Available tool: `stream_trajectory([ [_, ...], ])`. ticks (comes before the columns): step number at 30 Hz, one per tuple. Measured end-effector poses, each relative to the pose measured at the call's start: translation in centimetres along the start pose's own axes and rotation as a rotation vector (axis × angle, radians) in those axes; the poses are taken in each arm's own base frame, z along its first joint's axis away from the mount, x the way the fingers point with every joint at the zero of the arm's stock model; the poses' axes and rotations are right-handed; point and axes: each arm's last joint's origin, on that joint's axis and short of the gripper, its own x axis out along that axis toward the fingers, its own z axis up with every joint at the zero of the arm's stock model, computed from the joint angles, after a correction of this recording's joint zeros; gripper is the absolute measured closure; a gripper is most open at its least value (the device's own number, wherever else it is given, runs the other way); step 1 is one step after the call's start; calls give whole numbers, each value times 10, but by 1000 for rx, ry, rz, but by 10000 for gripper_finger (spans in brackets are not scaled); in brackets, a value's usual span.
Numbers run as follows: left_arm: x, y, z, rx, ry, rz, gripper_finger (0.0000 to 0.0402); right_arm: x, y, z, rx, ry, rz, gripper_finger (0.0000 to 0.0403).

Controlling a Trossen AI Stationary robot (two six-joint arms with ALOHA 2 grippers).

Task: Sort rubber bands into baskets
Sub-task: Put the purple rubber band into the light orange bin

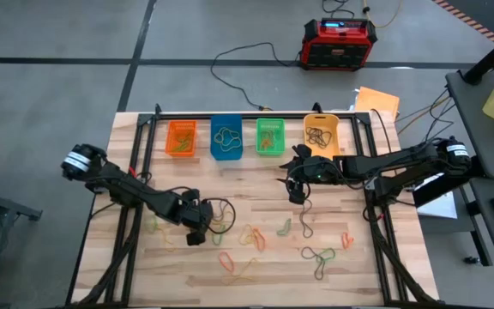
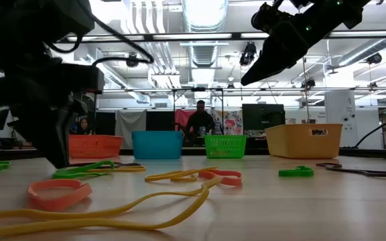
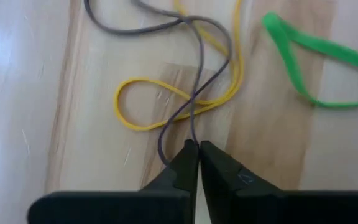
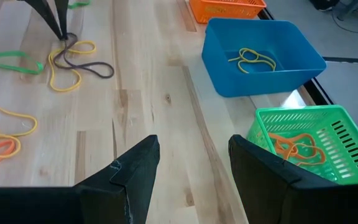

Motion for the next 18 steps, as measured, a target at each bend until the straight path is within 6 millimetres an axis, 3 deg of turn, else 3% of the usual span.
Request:
stream_trajectory([
  [6,-25,-3,16,76,-124,-23,401,0,0,0,0,0,0,213],
  [18,-94,9,38,179,-531,67,402,1,1,7,-6,-83,46,213],
])
